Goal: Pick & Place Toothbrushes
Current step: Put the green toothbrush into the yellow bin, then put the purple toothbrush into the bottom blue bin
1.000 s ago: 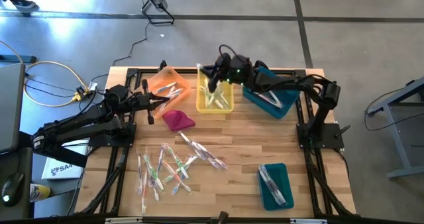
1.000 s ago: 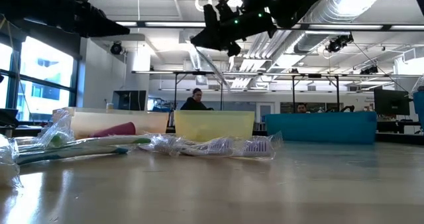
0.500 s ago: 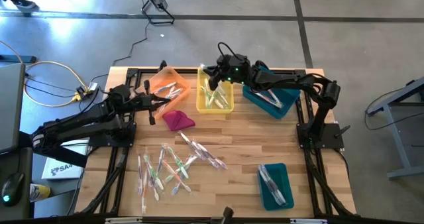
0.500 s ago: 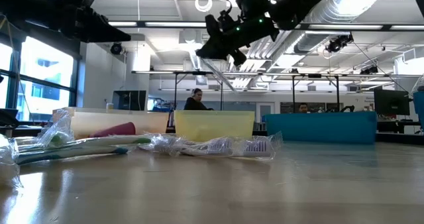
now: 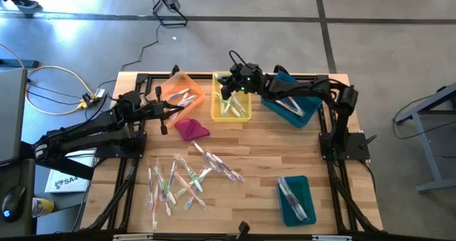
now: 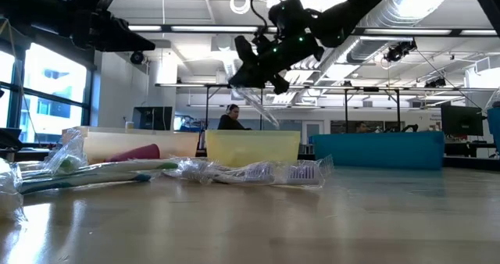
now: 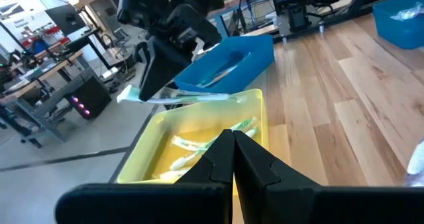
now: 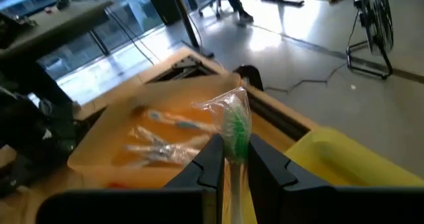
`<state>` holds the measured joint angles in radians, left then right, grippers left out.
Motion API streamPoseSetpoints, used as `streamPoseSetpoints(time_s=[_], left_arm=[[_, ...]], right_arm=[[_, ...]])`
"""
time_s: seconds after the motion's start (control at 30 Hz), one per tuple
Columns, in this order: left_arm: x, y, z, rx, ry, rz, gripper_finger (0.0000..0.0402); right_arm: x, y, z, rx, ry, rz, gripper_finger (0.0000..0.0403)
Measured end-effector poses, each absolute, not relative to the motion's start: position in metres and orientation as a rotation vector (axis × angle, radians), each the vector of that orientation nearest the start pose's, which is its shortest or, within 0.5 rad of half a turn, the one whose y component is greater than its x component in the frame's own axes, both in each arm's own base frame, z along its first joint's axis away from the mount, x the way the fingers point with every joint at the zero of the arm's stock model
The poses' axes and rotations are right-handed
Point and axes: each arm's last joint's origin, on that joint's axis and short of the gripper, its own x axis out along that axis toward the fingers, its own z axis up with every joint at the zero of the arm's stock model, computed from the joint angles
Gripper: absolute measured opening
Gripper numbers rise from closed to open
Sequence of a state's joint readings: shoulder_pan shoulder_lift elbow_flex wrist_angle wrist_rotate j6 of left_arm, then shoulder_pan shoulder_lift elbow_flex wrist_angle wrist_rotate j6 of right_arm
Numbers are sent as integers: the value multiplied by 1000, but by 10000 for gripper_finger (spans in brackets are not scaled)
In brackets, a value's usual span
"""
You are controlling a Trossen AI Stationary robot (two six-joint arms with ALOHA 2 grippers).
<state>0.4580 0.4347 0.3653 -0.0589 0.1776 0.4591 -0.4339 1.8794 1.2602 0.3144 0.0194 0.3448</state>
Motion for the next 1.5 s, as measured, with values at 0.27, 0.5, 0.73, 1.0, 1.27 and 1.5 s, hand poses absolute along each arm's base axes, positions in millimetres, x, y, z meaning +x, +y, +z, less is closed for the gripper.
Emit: streamPoseSetpoints(time_s=[0.27, 0.5, 0.73, 1.0, 1.27, 1.5], left_arm=[[114, 50, 245, 416, 183, 247, 0], [114, 50, 245, 415, 183, 246, 0], [114, 50, 245, 416, 183, 246, 0], [114, 50, 245, 416, 183, 246, 0], [114, 50, 245, 415, 183, 246, 0], [114, 50, 245, 414, 187, 245, 0]], right_arm=[[392, -181, 214, 445, 262, -510, 35], [393, -182, 209, 455, 274, -520, 35], [392, -182, 206, 485, 301, -532, 35], [390, -182, 203, 492, 324, -565, 35], [389, -183, 203, 477, 321, -631, 91], [389, -184, 203, 449, 323, -641, 142]])
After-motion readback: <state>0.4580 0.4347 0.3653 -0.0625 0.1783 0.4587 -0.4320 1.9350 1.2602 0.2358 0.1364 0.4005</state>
